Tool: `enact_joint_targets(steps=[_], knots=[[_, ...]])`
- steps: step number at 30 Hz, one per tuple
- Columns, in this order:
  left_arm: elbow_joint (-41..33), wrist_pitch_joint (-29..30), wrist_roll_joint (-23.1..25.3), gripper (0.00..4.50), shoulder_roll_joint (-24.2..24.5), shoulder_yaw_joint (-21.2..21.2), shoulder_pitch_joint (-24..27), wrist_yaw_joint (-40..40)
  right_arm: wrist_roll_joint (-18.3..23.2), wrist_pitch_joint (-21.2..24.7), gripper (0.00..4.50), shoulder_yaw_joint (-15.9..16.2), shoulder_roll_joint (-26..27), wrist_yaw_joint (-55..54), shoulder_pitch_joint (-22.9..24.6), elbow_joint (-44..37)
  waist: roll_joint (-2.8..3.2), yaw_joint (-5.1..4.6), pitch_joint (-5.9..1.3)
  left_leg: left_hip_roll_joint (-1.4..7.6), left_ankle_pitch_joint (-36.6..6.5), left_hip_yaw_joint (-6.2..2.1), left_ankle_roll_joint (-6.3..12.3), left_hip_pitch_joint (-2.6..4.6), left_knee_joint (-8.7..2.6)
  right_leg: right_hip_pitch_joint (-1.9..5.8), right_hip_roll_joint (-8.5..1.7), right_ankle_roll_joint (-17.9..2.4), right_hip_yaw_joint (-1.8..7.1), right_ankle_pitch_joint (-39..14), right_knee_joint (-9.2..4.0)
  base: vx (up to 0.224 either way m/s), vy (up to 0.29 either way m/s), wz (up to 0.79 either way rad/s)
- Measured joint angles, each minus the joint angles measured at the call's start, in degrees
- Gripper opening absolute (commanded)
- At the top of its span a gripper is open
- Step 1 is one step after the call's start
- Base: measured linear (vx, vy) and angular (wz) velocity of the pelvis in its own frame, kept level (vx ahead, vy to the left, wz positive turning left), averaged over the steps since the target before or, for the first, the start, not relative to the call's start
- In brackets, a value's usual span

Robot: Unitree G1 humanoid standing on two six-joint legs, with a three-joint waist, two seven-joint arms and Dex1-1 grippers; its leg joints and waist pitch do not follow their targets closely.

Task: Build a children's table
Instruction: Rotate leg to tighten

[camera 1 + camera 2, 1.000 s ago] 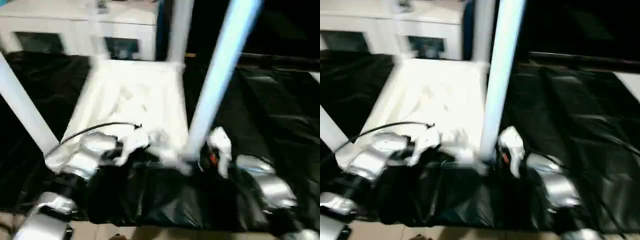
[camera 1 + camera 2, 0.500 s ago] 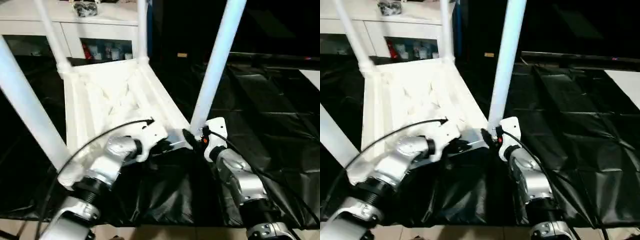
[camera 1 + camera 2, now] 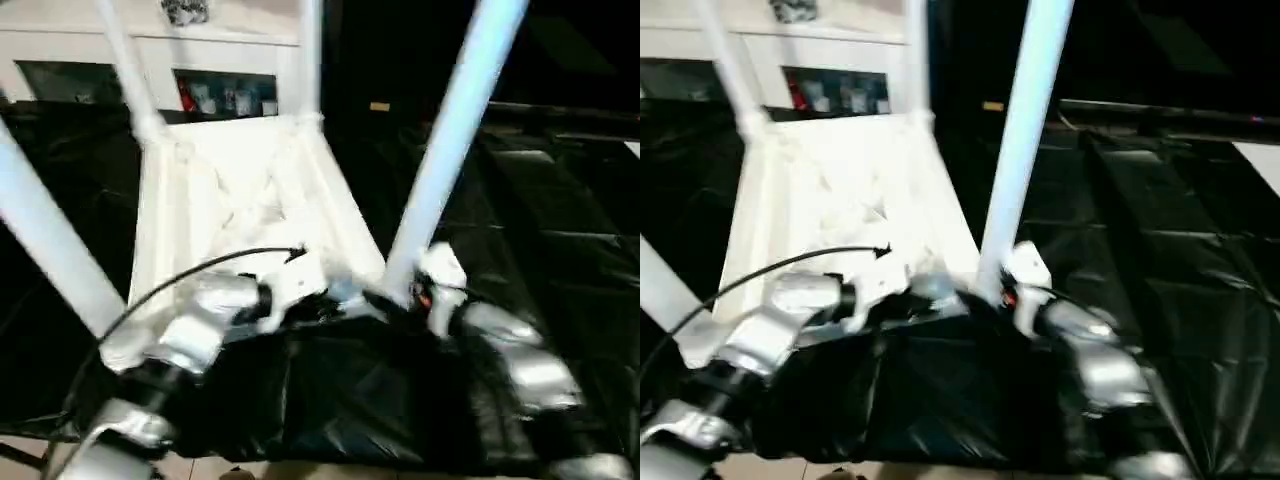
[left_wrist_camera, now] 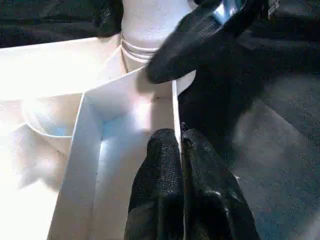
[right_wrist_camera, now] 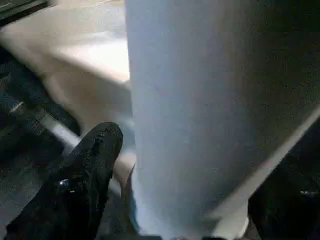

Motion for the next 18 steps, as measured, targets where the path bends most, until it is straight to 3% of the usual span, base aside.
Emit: enact_joint_targets(steps=[9,18], knots=[[0.96,-2.93,-3.45,0.00,4.08,-0.12,-0.01,-9.96,2.57,1.27,3.67,4.10,-7.29,16.69,1.08,-4.15,-0.23,0.92,0.07,0.02,0.00,0.04,0.00,0.00,0.08,0.03,-0.02,-0.01,0.00,0.01,0.07,0.000,0.000,0.00],[2.76,-5.37,-4.43,0.00,5.39,-0.99,-0.90,-14.13,3.35,2.87,2.90,5.12,-8.51,21.16,1.07,-5.21,-0.29,1.26,0.08,0.04,0.00,0.06,0.00,0.03,0.16,0.02,-0.06,0.00,0.01,0.00,0.36,0.000,0.000,0.00]])
